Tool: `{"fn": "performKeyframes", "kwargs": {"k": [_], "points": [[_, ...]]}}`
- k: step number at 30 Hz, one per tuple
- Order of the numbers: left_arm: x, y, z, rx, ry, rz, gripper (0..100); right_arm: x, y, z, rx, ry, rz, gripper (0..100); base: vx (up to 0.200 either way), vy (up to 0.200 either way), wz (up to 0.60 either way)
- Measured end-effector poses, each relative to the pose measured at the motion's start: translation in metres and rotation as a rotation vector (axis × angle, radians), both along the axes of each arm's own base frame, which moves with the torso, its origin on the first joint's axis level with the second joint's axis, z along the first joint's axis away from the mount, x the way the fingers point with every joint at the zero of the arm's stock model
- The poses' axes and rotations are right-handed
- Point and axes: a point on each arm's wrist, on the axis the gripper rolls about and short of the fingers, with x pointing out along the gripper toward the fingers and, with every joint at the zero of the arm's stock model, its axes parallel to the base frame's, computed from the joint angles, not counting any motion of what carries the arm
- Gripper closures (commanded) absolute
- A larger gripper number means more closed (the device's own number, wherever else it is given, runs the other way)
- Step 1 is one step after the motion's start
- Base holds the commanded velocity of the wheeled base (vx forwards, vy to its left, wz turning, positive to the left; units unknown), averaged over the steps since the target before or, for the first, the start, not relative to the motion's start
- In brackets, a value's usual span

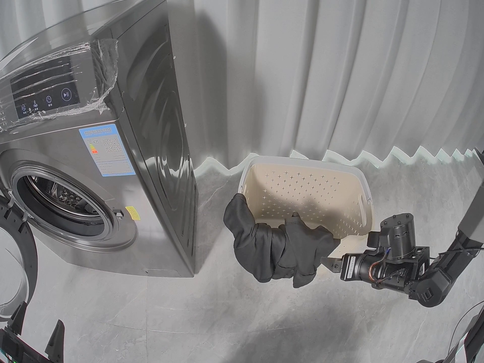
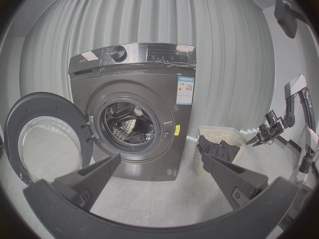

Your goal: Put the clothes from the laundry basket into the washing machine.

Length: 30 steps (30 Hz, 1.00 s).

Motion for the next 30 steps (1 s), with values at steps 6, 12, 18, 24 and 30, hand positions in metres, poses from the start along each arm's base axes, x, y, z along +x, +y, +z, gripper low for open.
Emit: {"fn": "performKeyframes", "kwargs": {"k": [6,12,18,24,30], "points": [[0.0,0.0,0.0,0.0,0.0,0.0,0,0.01,0.006,-0.018,0.0,0.042,-0.014,0,0.0,0.0,0.0],[0.0,0.0,0.0,0.0,0.0,0.0,0,0.019,0.012,-0.035,-0.012,0.079,-0.015,0,0.0,0.0,0.0],[0.0,0.0,0.0,0.0,0.0,0.0,0,0.032,0.02,-0.049,-0.005,0.096,-0.033,0,0.0,0.0,0.0],[0.0,0.0,0.0,0.0,0.0,0.001,0,0.05,0.028,-0.059,-0.002,0.081,-0.051,0,0.0,0.0,0.0],[0.0,0.0,0.0,0.0,0.0,0.001,0,0.068,0.036,-0.064,0.008,0.059,-0.058,0,0.0,0.0,0.0]]}}
